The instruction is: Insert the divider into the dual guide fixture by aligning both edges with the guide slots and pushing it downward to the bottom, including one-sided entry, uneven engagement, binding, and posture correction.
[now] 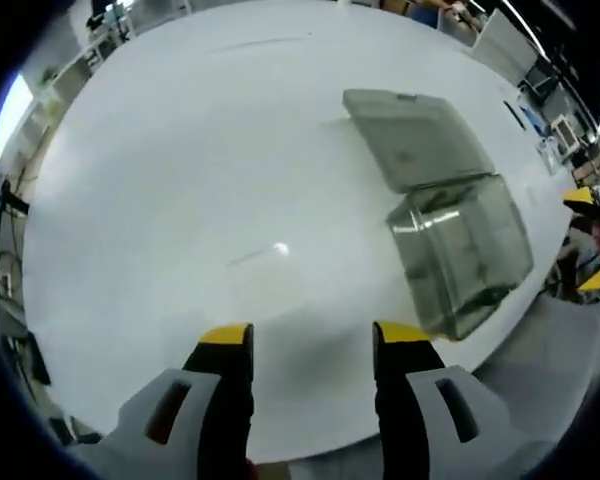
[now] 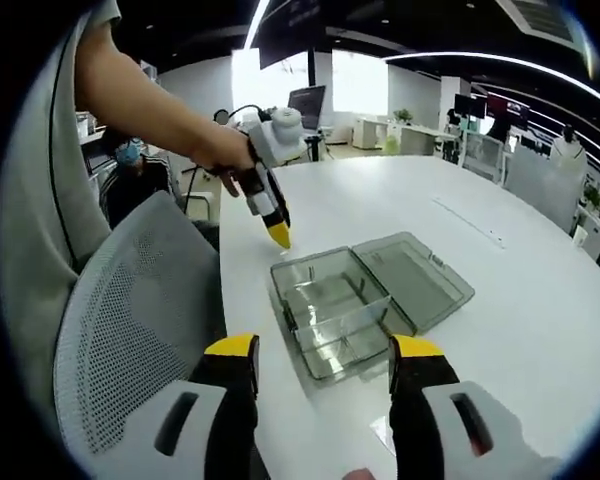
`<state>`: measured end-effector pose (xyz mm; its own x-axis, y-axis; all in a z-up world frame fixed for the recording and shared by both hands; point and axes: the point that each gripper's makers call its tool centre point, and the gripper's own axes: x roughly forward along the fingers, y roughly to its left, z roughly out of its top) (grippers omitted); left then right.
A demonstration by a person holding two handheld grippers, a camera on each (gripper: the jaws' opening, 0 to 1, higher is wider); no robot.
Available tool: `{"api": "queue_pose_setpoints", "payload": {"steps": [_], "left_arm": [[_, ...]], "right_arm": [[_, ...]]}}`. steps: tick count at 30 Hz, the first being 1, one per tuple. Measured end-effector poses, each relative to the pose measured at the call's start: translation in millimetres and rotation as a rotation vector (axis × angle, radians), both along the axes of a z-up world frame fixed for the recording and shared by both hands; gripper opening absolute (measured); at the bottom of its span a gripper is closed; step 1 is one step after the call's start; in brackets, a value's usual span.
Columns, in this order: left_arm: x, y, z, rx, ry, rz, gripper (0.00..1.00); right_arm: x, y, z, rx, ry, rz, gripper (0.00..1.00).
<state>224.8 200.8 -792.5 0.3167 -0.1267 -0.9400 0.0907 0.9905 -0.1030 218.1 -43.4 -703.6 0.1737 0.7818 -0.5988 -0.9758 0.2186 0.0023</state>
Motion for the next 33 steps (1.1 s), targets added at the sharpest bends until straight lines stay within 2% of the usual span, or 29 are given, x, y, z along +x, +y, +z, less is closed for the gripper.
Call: {"api": "queue_pose_setpoints", "payload": {"steps": [5,23,33], "left_arm": [[0.5,1,-3.4,0.0,0.015,0.02,0.46],[2.2,10,-16.2,0.025,0.044,0.108,0.46],[6.3,15,-21.9,0.074,0.071,0.155,0.44]], "right_arm": [[0,-1,-2.5,-0.025,-0.02,0.016,0.49],[-2,-4,-3.6,-0.029,-0.013,0.017,0.5],[-2,-7,-3.3,-0.033,-0.015,0.018,0.51]]}}
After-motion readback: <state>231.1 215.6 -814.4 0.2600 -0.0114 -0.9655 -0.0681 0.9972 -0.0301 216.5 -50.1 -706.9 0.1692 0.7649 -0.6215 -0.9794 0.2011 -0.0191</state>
